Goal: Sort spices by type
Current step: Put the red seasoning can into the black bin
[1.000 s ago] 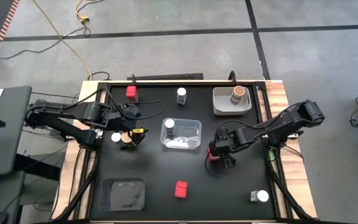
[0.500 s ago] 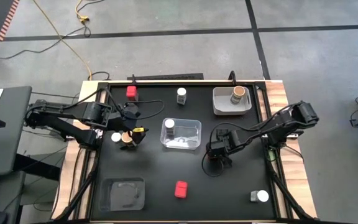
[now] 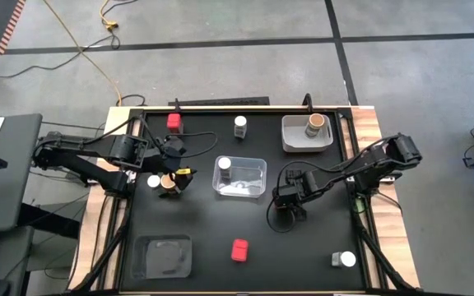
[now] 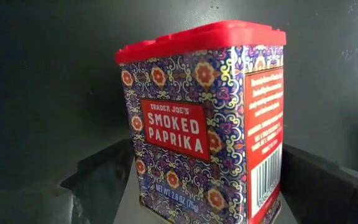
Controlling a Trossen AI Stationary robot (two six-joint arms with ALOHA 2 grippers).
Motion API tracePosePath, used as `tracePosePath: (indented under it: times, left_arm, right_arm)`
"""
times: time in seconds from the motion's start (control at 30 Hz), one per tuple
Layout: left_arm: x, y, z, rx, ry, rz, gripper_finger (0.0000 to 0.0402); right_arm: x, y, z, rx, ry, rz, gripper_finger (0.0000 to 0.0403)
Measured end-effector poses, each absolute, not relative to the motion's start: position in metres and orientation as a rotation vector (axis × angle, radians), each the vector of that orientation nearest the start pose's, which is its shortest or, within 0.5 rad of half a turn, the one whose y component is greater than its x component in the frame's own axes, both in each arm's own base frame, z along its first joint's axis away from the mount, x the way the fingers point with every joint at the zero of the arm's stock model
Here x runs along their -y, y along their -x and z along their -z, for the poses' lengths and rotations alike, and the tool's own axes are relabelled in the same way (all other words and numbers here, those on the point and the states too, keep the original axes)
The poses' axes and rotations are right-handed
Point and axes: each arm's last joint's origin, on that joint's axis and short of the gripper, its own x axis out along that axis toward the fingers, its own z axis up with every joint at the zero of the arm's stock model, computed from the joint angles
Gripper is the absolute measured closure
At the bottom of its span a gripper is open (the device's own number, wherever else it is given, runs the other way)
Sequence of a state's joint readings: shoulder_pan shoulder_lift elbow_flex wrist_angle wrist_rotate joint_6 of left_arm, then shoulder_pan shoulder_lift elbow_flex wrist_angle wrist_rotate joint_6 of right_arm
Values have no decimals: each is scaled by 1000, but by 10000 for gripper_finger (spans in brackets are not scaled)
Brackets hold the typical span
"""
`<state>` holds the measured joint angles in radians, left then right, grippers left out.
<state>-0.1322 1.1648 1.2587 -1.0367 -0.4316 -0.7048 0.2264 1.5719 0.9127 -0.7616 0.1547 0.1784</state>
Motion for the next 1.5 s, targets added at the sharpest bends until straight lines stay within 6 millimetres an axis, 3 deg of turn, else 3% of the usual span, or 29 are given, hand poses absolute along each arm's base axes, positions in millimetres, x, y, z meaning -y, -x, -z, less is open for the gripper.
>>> tracePosePath:
  times: [0.2,0.5,0.8,1.0,1.13,1.33,1.5]
  left_arm:
    - [16,-209,-353,-760,388,-576,26]
    - [16,-209,-353,-760,388,-576,26]
    - [16,-209,-353,-758,396,-579,26]
    - [16,-209,-353,-756,403,-581,26]
    - [16,-209,-353,-754,407,-583,26]
    - [12,-211,-354,-740,387,-579,26]
    - [6,-221,-362,-646,314,-520,26]
  right_arm:
    - [-55,-259,-170,-1390,121,64,27]
    - [-57,-263,-179,-1377,102,66,129]
    - [-60,-272,-201,-1371,94,42,186]
    - [-56,-263,-239,-1322,71,47,182]
    - [-50,-246,-271,-1217,-27,92,182]
    - [-40,-219,-313,-943,-225,264,180]
    - [-48,-226,-333,-652,-297,294,180]
